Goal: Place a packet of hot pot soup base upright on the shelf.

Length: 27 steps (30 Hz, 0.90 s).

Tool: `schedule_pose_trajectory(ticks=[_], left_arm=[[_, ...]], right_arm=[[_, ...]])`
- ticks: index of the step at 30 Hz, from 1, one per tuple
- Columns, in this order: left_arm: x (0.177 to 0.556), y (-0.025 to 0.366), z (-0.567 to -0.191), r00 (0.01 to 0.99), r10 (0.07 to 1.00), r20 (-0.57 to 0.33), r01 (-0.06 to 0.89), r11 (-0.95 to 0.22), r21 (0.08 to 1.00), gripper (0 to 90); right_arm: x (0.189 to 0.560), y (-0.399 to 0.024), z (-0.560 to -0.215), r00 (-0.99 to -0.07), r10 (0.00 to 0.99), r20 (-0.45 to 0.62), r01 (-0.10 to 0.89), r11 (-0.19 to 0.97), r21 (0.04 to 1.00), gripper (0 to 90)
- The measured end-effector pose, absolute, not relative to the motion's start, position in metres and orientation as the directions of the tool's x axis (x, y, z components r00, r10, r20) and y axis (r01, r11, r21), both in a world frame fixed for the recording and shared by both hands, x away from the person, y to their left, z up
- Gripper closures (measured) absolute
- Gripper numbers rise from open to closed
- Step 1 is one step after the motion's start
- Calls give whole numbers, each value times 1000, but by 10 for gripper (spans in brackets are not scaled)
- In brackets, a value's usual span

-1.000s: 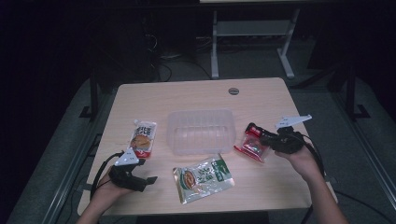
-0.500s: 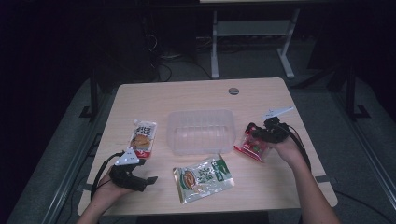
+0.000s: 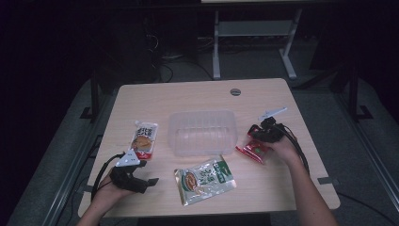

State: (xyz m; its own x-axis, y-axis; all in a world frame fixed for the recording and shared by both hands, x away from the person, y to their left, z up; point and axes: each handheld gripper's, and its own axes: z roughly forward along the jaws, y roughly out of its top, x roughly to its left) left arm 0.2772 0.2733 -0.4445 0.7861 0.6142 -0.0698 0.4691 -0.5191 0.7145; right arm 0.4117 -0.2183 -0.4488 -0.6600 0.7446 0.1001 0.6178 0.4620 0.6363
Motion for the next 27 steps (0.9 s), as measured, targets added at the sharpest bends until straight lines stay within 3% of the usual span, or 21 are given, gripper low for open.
schedule_pose_trajectory(ticks=[15,27], left_arm=[[277,273,-444,791,607,-69,467,-529,708,142],[275,270,-443,804,591,-67,454,-537,711,142]], right_arm=[[387,-224,-448,-713,693,107,597,520,611,899],[372,-205,-450,-769,628,118,566,584,581,899]])
